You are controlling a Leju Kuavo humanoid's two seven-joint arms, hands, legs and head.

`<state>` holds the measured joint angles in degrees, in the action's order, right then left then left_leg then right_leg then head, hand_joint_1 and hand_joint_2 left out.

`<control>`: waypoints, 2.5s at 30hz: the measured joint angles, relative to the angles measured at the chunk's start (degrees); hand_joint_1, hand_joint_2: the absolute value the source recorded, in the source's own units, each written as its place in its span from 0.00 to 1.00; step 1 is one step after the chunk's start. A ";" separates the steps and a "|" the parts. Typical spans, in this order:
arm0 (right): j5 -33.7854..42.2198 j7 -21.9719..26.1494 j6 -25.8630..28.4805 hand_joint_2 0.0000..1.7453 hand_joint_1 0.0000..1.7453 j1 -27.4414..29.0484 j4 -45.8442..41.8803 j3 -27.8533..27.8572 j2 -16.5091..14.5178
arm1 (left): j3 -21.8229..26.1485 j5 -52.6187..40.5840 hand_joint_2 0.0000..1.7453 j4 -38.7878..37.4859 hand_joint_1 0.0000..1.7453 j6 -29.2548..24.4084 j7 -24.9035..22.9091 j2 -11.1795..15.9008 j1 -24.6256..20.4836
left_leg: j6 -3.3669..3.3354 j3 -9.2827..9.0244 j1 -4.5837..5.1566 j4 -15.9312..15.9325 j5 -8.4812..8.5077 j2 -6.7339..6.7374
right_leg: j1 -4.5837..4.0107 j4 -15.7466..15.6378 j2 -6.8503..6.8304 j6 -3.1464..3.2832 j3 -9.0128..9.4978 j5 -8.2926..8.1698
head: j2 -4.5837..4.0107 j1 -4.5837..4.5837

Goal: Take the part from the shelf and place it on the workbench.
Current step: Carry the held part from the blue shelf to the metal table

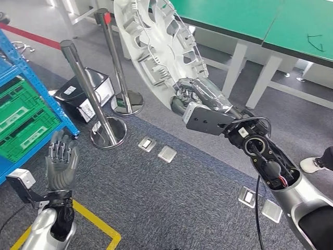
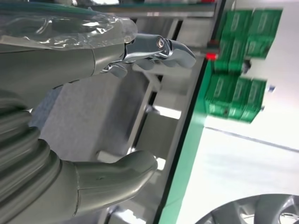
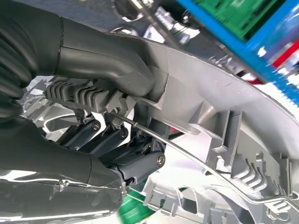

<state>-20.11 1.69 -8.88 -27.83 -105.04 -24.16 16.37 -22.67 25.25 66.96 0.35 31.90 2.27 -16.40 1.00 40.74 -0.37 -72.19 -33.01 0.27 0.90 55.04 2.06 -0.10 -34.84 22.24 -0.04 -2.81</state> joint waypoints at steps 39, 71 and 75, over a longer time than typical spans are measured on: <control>-2.33 1.19 3.79 1.00 1.00 4.10 -0.49 2.71 0.11 | -0.01 -0.43 1.00 0.44 0.00 0.46 -0.64 -0.01 -0.21 | -2.29 -7.73 0.37 17.60 8.69 -2.94 | -0.10 -0.20 6.15 -1.14 -0.61 -0.60 | 0.00 0.24; -2.79 1.07 5.21 1.00 1.00 4.55 -0.63 4.73 0.20 | -0.01 -0.84 1.00 -0.82 0.00 1.96 -0.55 0.19 -4.16 | -2.98 -7.68 0.68 18.17 9.20 -2.13 | -0.17 0.21 5.54 -1.49 -1.21 -0.47 | 0.00 0.15; -2.79 1.15 5.25 1.00 1.00 4.39 -0.60 4.79 0.20 | 0.00 -1.02 1.00 -0.96 0.00 2.13 -0.87 -0.02 -3.91 | -3.39 -8.32 0.55 19.46 9.68 0.45 | -0.24 10.95 -0.66 -2.34 -5.91 5.57 | 0.00 -0.59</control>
<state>-22.91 2.84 -3.63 -23.44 -105.64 -19.37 16.57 -22.67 24.23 66.00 2.48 31.03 2.26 -20.31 -2.39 32.41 0.18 -52.74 -23.34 0.72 0.66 66.00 1.40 -2.44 -40.75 27.81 -0.04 -3.39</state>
